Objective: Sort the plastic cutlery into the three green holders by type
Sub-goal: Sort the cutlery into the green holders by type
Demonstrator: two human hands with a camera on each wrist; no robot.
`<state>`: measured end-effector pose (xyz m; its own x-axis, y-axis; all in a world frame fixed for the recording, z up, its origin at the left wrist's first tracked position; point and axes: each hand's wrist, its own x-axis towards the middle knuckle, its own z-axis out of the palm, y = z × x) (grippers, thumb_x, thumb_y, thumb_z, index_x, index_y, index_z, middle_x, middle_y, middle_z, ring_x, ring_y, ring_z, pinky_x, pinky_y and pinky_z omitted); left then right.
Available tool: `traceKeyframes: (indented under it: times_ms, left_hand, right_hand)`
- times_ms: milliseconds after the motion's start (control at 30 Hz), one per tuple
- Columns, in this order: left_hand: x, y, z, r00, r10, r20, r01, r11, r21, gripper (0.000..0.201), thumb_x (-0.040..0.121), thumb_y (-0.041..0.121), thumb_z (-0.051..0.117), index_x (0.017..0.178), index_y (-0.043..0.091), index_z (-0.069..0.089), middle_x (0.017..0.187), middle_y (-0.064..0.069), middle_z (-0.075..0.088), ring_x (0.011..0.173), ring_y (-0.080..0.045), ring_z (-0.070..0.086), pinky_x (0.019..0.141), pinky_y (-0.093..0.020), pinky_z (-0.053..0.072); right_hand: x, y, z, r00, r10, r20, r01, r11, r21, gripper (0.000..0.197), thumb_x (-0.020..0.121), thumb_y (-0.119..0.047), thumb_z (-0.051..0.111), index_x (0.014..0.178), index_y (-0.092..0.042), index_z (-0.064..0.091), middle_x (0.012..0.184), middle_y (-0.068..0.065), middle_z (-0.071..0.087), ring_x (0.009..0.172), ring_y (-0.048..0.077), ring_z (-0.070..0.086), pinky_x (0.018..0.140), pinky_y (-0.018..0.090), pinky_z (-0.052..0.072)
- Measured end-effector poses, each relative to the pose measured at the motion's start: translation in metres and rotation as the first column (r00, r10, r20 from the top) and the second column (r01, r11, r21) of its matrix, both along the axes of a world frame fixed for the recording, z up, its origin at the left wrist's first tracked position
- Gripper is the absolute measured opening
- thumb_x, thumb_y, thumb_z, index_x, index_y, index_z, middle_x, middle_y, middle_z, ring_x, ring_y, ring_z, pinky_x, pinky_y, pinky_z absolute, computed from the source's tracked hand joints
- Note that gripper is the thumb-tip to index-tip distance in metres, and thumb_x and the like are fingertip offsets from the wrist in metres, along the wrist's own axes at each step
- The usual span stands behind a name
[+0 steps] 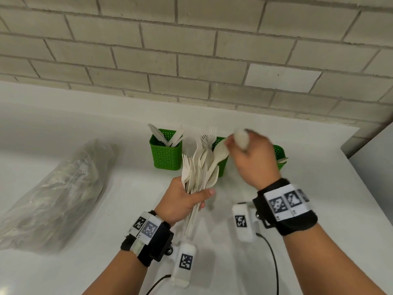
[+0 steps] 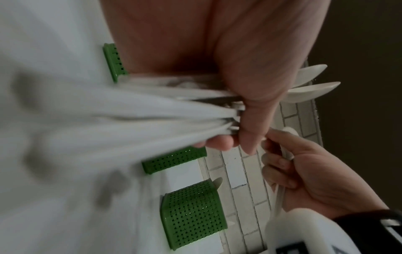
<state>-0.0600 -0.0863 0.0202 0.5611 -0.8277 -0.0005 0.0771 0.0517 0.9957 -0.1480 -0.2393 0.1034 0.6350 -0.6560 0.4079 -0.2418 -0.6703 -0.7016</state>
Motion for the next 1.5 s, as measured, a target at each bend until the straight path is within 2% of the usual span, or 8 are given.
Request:
traceKeyframes:
  times_ms: [167,500,767,900,1000,1100,1267,1500]
  left_hand:
    - [0.000,0.001,-0.005,0.979,0.041,-0.199,-0.050,0.998,-0.044,0.014,0.082,0.002,0.073,0.094,0.006,0.068,0.086,-0.008,0.064,0.049,-0.020,0.049,0.047,-0.029,0.046]
    - [0.004,0.000,0.000,0.933,0.035,-0.357,-0.071,0.993,-0.089,0.020,0.076,0.013,0.069,0.093,0.004,0.066,0.065,0.000,0.054,0.047,-0.017,0.047,0.045,-0.027,0.043]
    - [0.004,0.001,0.002,0.933,0.041,-0.358,-0.073,0.995,-0.075,0.022,0.075,0.014,0.069,0.094,0.004,0.065,0.066,0.001,0.056,0.047,-0.016,0.047,0.045,-0.028,0.043]
    - [0.002,-0.002,0.003,0.931,0.036,-0.364,-0.067,0.995,-0.073,0.022,0.075,0.014,0.069,0.095,0.004,0.065,0.066,0.001,0.057,0.047,-0.016,0.047,0.045,-0.027,0.043]
    - [0.000,-0.002,0.003,0.936,0.030,-0.350,-0.060,0.995,-0.075,0.025,0.075,0.014,0.069,0.097,0.003,0.064,0.065,0.002,0.057,0.047,-0.016,0.048,0.045,-0.027,0.043]
    - [0.001,-0.001,0.002,0.933,0.036,-0.358,-0.065,0.995,-0.072,0.026,0.075,0.014,0.069,0.097,0.003,0.064,0.064,0.003,0.056,0.047,-0.016,0.047,0.045,-0.027,0.043]
    - [0.003,0.000,0.003,0.930,0.036,-0.365,-0.069,0.995,-0.077,0.024,0.075,0.014,0.069,0.097,0.004,0.064,0.064,0.004,0.057,0.047,-0.016,0.047,0.045,-0.027,0.043]
    - [0.001,0.001,0.014,0.912,-0.019,-0.409,-0.025,0.995,-0.100,0.035,0.076,0.015,0.067,0.106,-0.001,0.061,0.059,0.005,0.055,0.046,-0.013,0.048,0.046,-0.026,0.044]
  right_hand:
    - [-0.028,-0.052,0.038,0.957,-0.243,0.157,0.237,0.970,0.052,0.008,0.091,-0.025,0.064,0.089,-0.018,0.065,0.079,-0.004,0.064,0.062,0.000,0.057,0.054,0.004,0.038]
    - [-0.057,-0.107,0.013,0.887,-0.452,0.097,0.462,0.854,-0.241,0.024,0.095,-0.026,0.053,0.097,-0.003,0.058,0.092,0.018,0.063,0.081,0.035,0.056,0.069,0.037,0.044]
    - [-0.063,-0.110,0.023,0.884,-0.449,0.134,0.468,0.858,-0.211,0.026,0.096,-0.025,0.052,0.100,0.001,0.057,0.089,0.020,0.063,0.073,0.028,0.049,0.065,0.030,0.036]
    - [-0.054,-0.112,0.016,0.901,-0.423,-0.094,0.392,0.887,-0.243,0.023,0.093,-0.024,0.055,0.097,-0.003,0.061,0.089,0.020,0.065,0.081,0.037,0.058,0.067,0.032,0.039]
    - [-0.047,-0.112,0.006,0.935,-0.308,-0.178,0.305,0.951,-0.042,0.020,0.093,-0.031,0.058,0.094,-0.012,0.063,0.082,0.004,0.062,0.076,0.026,0.057,0.067,0.026,0.038]
    - [-0.039,-0.110,0.007,0.957,-0.264,0.123,0.231,0.945,0.232,0.031,0.100,-0.037,0.044,0.084,-0.019,0.063,0.069,-0.004,0.055,0.066,0.014,0.052,0.066,0.027,0.040]
    - [-0.032,-0.104,0.013,0.926,-0.222,0.305,0.191,0.973,0.128,0.038,0.105,-0.038,0.031,0.115,-0.020,0.063,0.090,-0.007,0.056,0.081,0.004,0.054,0.071,0.013,0.044]
    - [-0.035,-0.119,-0.033,0.959,-0.282,0.014,0.281,0.958,0.052,0.033,0.095,-0.014,0.053,0.128,-0.017,0.059,0.122,0.010,0.057,0.114,0.025,0.054,0.100,0.041,0.045]
